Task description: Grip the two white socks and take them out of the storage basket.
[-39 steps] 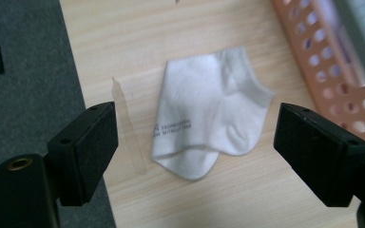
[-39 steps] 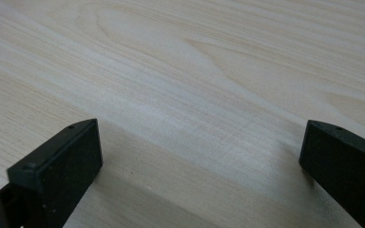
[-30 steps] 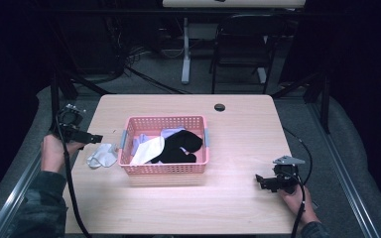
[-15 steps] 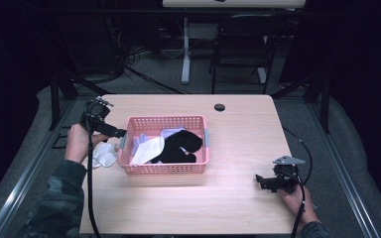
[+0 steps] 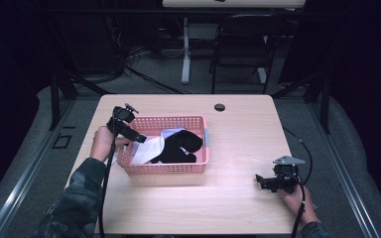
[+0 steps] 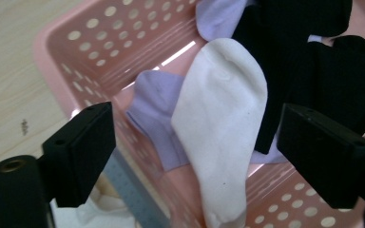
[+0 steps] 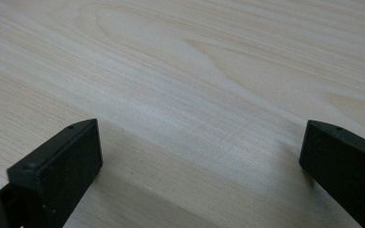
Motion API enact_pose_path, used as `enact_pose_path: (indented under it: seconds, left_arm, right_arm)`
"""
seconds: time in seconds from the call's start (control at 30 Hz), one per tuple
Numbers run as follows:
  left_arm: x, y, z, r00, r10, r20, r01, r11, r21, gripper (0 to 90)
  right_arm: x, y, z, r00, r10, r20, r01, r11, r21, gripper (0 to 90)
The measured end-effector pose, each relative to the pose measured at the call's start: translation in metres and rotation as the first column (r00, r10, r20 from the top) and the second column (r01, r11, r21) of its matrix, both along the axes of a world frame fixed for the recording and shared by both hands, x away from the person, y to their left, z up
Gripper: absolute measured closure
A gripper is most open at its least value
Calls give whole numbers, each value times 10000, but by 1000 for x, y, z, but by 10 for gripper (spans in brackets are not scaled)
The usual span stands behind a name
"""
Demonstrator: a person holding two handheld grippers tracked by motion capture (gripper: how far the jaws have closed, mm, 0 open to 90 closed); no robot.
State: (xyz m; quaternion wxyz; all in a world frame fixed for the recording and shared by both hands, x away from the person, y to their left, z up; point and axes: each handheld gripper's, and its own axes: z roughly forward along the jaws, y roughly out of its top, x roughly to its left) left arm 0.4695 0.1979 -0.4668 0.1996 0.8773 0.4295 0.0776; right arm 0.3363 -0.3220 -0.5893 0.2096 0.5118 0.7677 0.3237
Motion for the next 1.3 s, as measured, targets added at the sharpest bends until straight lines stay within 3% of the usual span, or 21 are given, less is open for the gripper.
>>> enact_pose_path:
  seconds: [0.13,0.2,0.33,0.5,1.07,1.3]
  left_arm:
    - [6,-9,-10,9993,-94,-354,97,9999,89,234]
    - [8,-13,-15,9994,-90,-341,98,9997,226,281]
    - [12,-19,-31,9966,-21,-822,52,9993,379,351]
    - [17,-21,-43,9918,238,-1254,-170,9984,546,391]
    - [21,-23,-56,9817,571,-1815,-392,9942,1004,497]
    - [18,-26,-64,9819,607,-1792,-309,9859,1645,593]
  right_arm:
    - [0,0,0,10000,9,-9,-9,10000,-6,0]
    - [0,0,0,10000,0,-1,0,10000,0,0]
    - [0,0,0,10000,2,-1,-2,10000,-2,0]
    - [0,0,0,10000,10,-2,-10,10000,1,0]
    - [0,0,0,10000,14,5,-14,10000,0,0]
    - [0,0,0,10000,15,0,-15,10000,-1,0]
